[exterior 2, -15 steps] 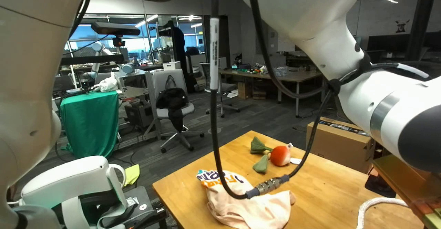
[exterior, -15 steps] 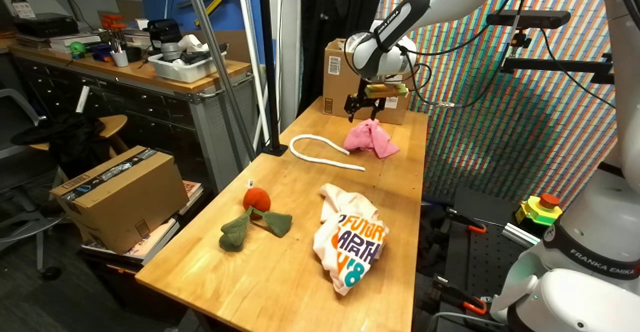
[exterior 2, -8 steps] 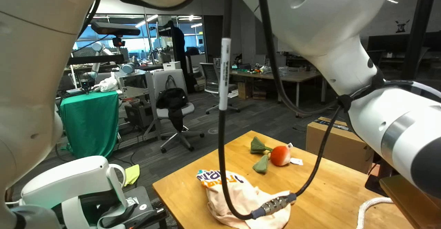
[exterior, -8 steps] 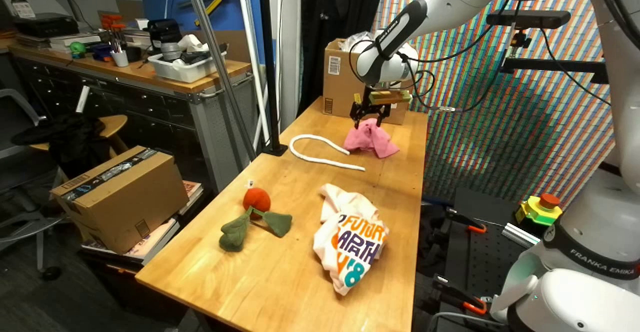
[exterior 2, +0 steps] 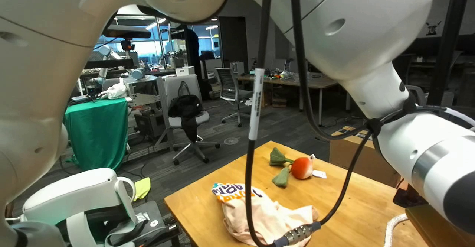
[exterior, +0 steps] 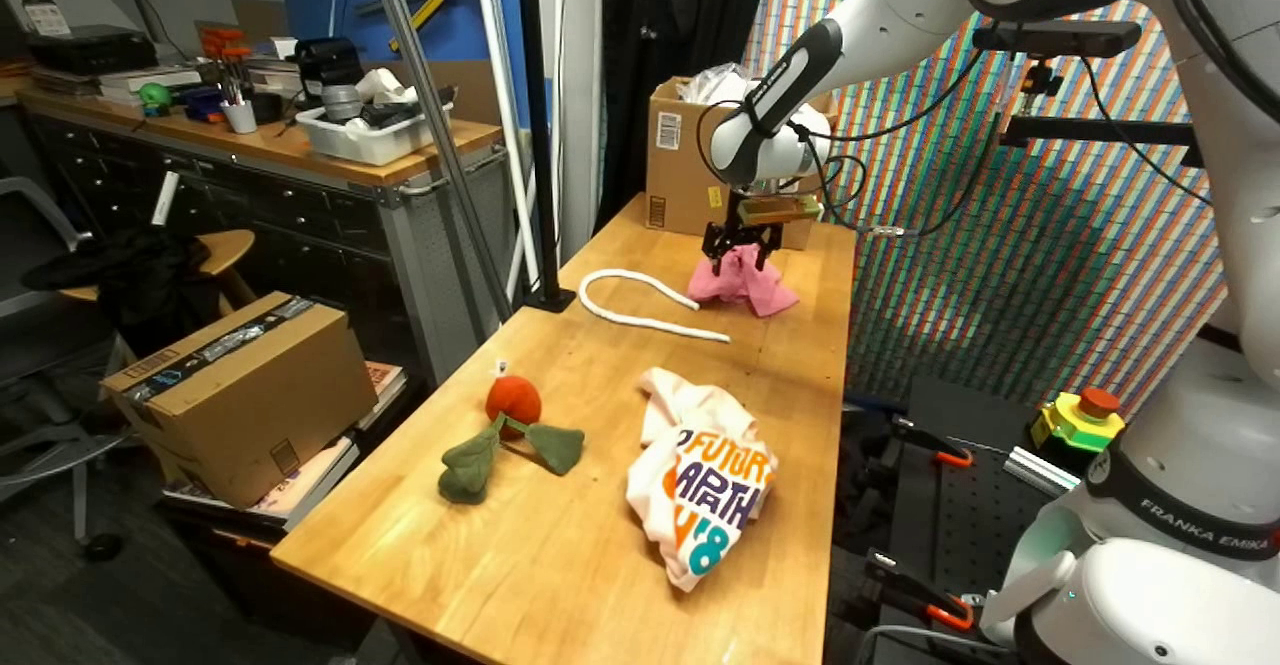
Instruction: Separate the things on the heap
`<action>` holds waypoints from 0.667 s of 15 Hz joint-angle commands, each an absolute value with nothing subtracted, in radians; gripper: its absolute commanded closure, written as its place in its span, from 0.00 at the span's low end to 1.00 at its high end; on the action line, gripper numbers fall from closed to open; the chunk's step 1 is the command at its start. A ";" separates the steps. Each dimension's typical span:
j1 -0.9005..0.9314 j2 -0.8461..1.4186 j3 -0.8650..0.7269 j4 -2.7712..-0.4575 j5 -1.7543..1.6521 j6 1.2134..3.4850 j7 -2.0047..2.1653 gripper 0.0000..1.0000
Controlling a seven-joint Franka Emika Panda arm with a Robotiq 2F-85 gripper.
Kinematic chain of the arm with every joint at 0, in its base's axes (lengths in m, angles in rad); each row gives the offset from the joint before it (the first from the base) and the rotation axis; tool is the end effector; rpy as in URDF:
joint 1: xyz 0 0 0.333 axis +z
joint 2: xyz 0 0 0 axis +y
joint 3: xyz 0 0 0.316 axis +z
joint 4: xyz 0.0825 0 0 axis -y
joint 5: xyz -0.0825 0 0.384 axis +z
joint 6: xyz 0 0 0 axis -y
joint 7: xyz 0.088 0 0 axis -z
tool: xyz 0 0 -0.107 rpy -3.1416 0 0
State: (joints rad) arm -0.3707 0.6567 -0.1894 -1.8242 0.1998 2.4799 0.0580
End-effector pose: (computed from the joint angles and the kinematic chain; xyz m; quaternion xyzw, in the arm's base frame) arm 0.5529 -0.3389 0.1800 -0.9331 0.3596 -0.0091 0.0022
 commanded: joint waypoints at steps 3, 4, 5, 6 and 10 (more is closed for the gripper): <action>-0.405 0.702 -0.173 -1.771 0.232 2.454 0.046 0.00; -0.412 0.708 -0.169 -1.767 0.237 2.454 0.041 0.00; -0.419 0.715 -0.168 -1.760 0.242 2.454 0.039 0.00; -0.426 0.722 -0.165 -1.751 0.247 2.454 0.038 0.00; -0.444 0.758 -0.165 -1.702 0.253 2.441 0.043 0.00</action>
